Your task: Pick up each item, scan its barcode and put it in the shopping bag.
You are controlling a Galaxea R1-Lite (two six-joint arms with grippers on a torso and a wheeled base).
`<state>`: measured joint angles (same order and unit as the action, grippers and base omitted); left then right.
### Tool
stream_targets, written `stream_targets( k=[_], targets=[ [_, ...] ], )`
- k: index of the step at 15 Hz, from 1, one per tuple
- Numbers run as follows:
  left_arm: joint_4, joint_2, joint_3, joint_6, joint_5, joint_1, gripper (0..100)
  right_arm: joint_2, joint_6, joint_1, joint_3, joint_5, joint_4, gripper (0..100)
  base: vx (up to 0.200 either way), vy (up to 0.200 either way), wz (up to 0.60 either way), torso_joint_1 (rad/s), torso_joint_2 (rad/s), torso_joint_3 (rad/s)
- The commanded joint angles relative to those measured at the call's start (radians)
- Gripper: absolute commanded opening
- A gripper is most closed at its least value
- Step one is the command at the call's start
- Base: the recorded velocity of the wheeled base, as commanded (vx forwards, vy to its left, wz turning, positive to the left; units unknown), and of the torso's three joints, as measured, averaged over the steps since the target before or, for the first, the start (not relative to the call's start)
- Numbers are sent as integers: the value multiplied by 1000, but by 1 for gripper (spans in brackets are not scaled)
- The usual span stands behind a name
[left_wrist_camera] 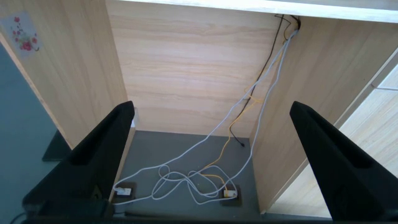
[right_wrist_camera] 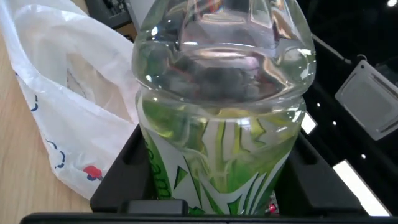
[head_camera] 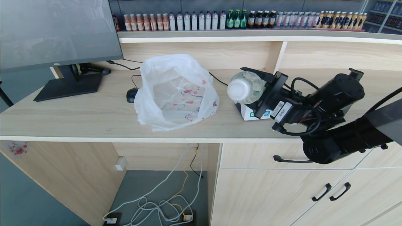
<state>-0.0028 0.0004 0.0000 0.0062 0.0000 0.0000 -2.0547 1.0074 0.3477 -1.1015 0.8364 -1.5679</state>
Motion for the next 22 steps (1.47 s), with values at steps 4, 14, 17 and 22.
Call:
stream_targets(
  k=[4, 14, 17, 22],
  targets=[
    [0, 0, 0, 0, 0, 0, 100, 103, -139, 90, 18, -151, -3, 0, 0, 0, 0, 0, 0, 0],
    [0, 0, 0, 0, 0, 0, 100, 321, -560, 225, 210, -499, -3, 0, 0, 0, 0, 0, 0, 0],
    [0, 0, 0, 0, 0, 0, 100, 343, -762, 205, 288, -632, -3, 0, 0, 0, 0, 0, 0, 0],
    [0, 0, 0, 3, 0, -2, 100, 318, -1044, 117, 336, -813, -3, 0, 0, 0, 0, 0, 0, 0]
  ],
)
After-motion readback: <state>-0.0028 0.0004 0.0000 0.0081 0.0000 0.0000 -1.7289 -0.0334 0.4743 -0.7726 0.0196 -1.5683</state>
